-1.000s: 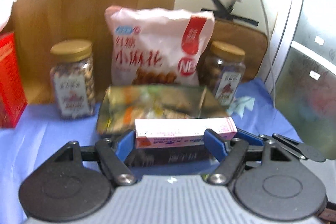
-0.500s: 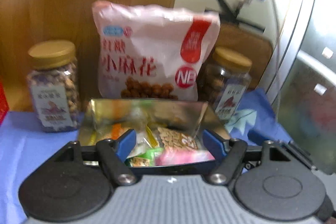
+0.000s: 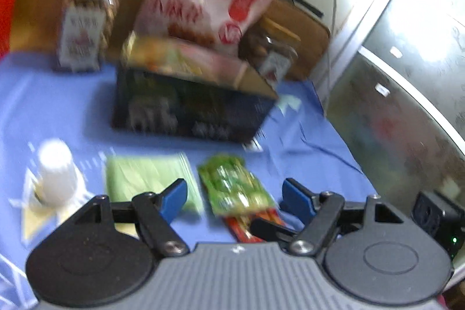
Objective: Organize snacks
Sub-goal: 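Move the left gripper toward the green pickle pack while the right gripper approaches the red spicy pack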
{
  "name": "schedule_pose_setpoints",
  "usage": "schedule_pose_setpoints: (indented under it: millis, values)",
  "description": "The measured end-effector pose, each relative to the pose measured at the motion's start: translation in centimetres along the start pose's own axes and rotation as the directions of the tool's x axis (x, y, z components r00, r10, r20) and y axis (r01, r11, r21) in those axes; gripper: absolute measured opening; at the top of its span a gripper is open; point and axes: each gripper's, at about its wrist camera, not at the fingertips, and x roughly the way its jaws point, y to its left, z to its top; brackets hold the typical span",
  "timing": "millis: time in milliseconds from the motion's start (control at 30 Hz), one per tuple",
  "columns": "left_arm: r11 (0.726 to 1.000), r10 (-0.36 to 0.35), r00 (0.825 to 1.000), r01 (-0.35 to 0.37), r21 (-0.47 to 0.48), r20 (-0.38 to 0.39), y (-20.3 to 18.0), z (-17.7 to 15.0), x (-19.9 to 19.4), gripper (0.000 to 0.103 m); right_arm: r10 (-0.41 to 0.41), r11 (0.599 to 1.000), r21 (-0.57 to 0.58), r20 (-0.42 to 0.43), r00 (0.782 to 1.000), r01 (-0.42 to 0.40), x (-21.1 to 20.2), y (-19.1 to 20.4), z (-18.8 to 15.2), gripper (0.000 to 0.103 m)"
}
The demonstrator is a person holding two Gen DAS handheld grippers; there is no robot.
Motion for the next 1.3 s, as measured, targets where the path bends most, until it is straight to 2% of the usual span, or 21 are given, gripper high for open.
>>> schedule_pose_setpoints:
  millis: [67,100,200,300,367,433,467,533,700,833,1067,1300]
  values:
    - [1.0,-0.029,1.0,0.029,0.01,0.005,0.0,-0.7,0.2,0.074,-0.029,0.998,-0.051,-0.007,1.0,0.029,0.7,0.9,0.0,0.081]
    - [0.999,-0.036,0.999,0.035,0.023,0.021,0.0,-1.0,0.2,0.074,-0.045,0.997,-0.062,-0.036,0.998,0.043,1.4,1.2,0.0,0.081]
    - [0.998,-0.05,0.998,0.048,0.04,0.045,0.3,-1.9,0.9,0.076,-0.075,0.993,-0.092,-0.05,0.996,0.07,2.2,1.7,0.3,0.082]
    - [0.996,-0.087,0.996,0.087,0.021,0.018,0.9,-2.6,2.0,0.076,-0.102,0.987,-0.128,-0.051,0.994,0.095,2.3,2.4,0.2,0.082]
    - [0.996,-0.079,0.997,0.079,0.048,0.004,0.9,-3.1,2.5,0.076,-0.108,0.986,-0.132,-0.049,0.993,0.101,2.5,2.4,0.2,0.082]
    - [0.994,-0.077,0.997,0.076,0.075,0.014,0.6,-3.4,2.2,0.076,-0.123,0.983,-0.14,-0.047,0.991,0.116,2.3,2.5,0.0,0.079]
    - [0.993,-0.08,0.996,0.078,0.084,0.025,0.6,-3.5,1.9,0.078,-0.138,0.98,-0.15,-0.042,0.99,0.13,2.3,2.7,0.0,0.074]
    - [0.994,-0.08,0.996,0.077,0.084,0.04,0.9,-3.5,1.5,0.079,-0.153,0.977,-0.156,-0.036,0.987,0.146,2.0,3.0,-0.2,0.073]
    - [0.995,-0.091,0.994,0.089,0.037,0.056,1.9,-3.1,1.0,0.079,-0.188,0.975,-0.124,-0.02,0.982,0.184,0.7,3.0,-1.0,0.071]
    - [0.994,-0.108,0.992,0.106,0.036,0.065,2.1,-3.1,0.5,0.079,-0.217,0.97,-0.11,-0.006,0.976,0.215,-1.2,2.8,-2.2,0.071]
    - [0.99,-0.133,0.99,0.131,0.045,0.051,2.0,-3.2,0.3,0.08,-0.245,0.969,-0.049,-0.043,0.968,0.243,-4.1,2.6,-3.4,0.071]
    - [0.981,-0.196,0.978,0.194,0.025,0.072,2.6,-2.9,-0.5,0.08,-0.182,0.965,0.179,-0.059,0.981,0.19,-5.5,0.8,-2.8,0.071]
